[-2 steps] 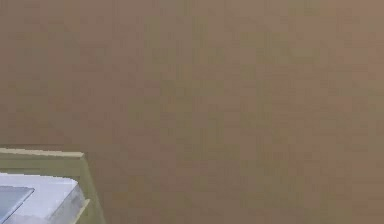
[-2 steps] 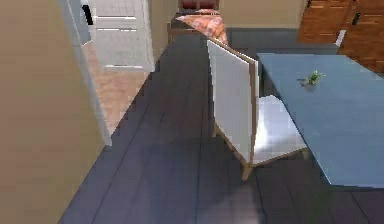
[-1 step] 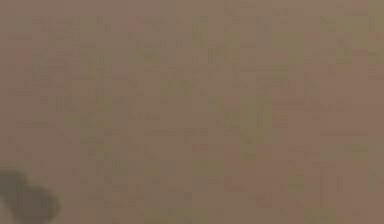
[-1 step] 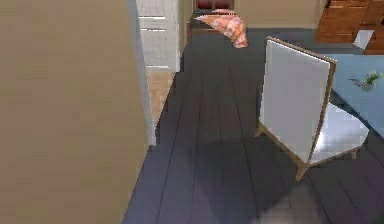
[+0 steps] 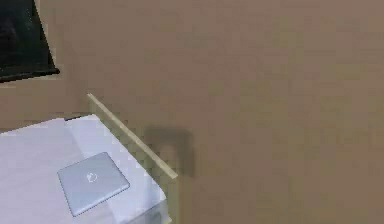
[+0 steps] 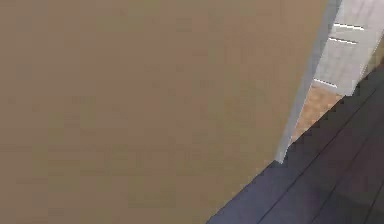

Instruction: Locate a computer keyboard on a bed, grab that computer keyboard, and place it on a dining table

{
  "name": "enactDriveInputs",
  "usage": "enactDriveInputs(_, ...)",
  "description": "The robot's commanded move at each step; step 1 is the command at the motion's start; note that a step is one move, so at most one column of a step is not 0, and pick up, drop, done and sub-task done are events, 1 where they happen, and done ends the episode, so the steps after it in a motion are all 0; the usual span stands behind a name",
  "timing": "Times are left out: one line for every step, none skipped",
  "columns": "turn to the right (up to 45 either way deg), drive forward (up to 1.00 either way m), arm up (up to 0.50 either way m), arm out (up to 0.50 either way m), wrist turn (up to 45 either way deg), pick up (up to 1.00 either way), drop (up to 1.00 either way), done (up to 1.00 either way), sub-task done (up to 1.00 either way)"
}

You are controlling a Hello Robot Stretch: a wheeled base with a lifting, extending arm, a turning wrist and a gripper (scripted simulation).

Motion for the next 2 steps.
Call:
enactDriveInputs(-45.0, 0.0, 0.0, 0.0, 0.0, 0.0, 0.0, 0.0, 0.0)
enactDriveInputs(-45.0, 0.0, 0.0, 0.0, 0.0, 0.0, 0.0, 0.0, 0.0)
